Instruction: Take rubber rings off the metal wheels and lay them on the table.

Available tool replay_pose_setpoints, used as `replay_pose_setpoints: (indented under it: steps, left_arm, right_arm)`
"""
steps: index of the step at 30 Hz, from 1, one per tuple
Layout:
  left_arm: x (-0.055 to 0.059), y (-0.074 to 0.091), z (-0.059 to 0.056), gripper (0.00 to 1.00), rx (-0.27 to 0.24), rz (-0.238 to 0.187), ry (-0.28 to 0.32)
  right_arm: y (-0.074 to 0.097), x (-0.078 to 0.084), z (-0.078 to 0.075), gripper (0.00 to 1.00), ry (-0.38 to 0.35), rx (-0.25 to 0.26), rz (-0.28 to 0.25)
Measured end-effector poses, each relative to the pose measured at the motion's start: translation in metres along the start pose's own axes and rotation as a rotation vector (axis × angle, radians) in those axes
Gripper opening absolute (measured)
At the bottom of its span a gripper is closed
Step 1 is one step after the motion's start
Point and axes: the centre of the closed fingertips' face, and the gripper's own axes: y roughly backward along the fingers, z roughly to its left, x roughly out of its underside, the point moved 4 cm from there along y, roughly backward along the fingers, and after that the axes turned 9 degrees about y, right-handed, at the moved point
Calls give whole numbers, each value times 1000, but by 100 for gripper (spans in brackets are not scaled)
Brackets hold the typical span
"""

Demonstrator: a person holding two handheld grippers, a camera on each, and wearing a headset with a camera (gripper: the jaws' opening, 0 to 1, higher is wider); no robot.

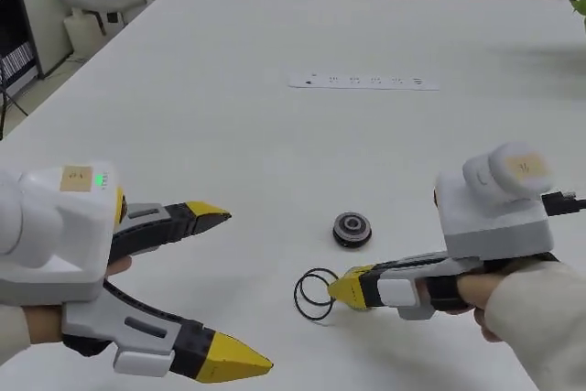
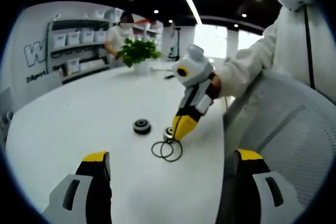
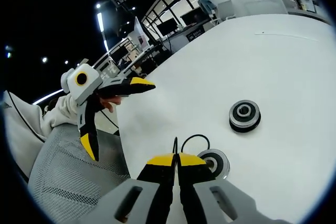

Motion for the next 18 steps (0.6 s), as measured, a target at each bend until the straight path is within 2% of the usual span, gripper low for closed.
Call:
replay_pose_setpoints:
  steps: [11,18]
  left_arm:
    - [0,1,0,99,3,0,6]
    - [1,1,0,99,3,1,9]
  right_arm:
    - [-4,5,-3,0,58,11,48]
    - [-5,5,-1,1,136,14,66]
